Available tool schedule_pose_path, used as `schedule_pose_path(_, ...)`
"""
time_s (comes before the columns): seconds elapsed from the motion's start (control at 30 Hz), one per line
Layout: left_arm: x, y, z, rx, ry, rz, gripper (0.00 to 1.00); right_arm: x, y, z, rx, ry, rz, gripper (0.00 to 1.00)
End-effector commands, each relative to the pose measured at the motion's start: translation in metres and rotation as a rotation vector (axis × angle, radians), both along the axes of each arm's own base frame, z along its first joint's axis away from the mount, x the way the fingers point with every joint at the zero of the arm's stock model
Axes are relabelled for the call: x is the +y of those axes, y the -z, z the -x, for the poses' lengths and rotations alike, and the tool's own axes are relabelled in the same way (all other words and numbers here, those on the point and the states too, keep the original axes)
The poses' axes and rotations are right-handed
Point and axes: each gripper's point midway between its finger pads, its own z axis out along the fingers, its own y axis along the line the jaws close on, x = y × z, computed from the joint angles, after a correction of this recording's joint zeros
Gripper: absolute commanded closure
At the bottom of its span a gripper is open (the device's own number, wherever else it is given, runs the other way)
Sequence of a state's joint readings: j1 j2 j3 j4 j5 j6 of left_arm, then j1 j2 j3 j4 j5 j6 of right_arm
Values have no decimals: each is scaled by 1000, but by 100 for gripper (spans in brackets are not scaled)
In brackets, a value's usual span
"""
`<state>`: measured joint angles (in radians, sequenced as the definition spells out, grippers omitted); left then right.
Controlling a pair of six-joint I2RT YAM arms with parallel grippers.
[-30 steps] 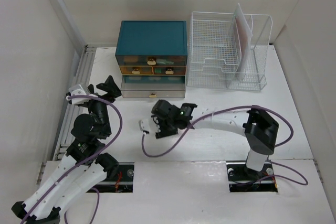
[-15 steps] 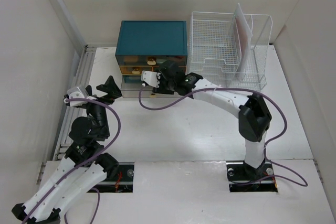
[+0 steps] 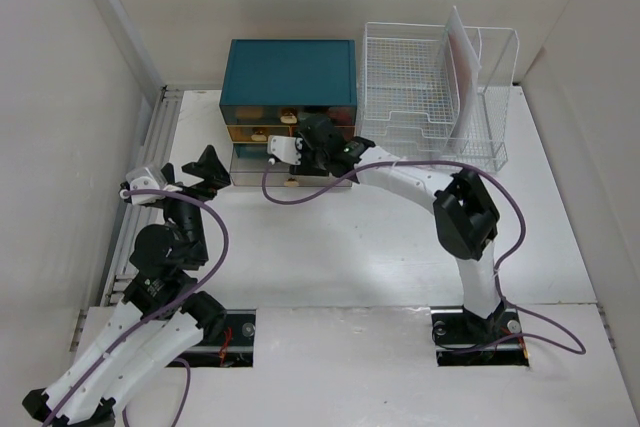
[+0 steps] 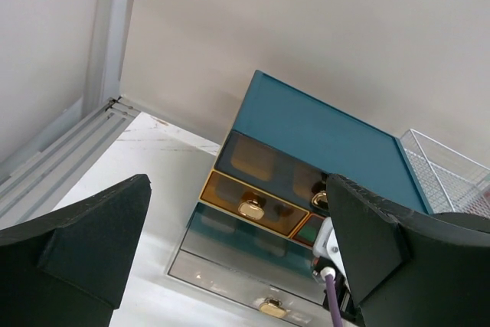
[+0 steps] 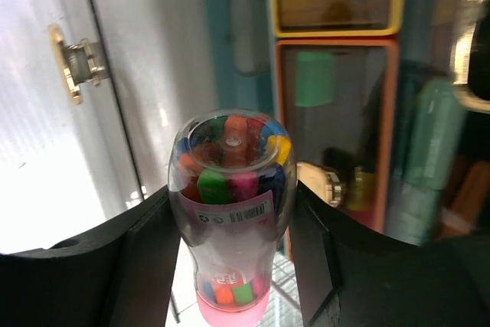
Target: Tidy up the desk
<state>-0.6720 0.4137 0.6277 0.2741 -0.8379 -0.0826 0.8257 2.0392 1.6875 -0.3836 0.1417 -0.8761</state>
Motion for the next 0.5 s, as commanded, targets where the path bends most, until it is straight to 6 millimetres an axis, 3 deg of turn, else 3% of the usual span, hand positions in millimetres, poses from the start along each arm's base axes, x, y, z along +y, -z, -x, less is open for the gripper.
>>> schedule_pose_path(0.0, 3, -10, 4, -46, 3, 19, 0, 15, -46, -23, -120, 14, -96, 92)
schedule_pose_path(0.1, 3, -10, 4, -46, 3, 19, 0, 14, -41, -24, -114, 28, -91, 65)
schedule_pose_path(0.2, 3, -10, 4, -46, 3, 19, 0, 14, -40, -24, -108, 36, -99, 53)
schedule_pose_path(0.23, 3, -10, 4, -46, 3, 19, 0, 14, -40, -24, -103, 42, -106, 44)
schedule_pose_path(0.47, 3, -10, 4, -46, 3, 19, 0, 11, -47, -20, -112, 48, -127, 30)
